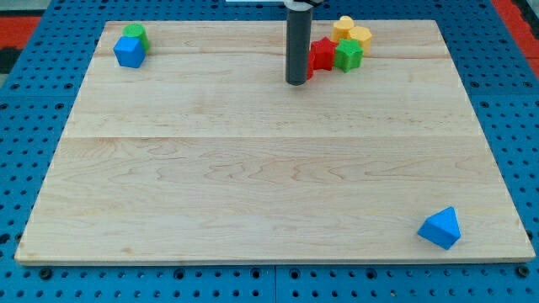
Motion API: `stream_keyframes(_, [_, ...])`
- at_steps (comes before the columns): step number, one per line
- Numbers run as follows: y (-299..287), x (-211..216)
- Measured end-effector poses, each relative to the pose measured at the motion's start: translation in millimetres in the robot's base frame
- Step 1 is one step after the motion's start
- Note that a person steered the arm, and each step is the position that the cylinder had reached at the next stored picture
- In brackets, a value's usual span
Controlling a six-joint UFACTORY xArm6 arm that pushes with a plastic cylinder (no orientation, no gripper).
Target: Point your arm at the bottom right corner of the board
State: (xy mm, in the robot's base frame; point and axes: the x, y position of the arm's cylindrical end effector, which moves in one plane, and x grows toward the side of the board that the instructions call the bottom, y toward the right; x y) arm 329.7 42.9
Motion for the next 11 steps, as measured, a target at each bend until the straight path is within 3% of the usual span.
stream_keyframes(2, [12.7,66.0])
stream_keyframes(5, [165.7,85.0])
stream_keyframes(7, [218.2,153.3])
stream_keyframes(9, [267.3,192.1])
stream_keyframes(10, [264.0,255.7])
stream_keyframes(11, [217.6,278.7])
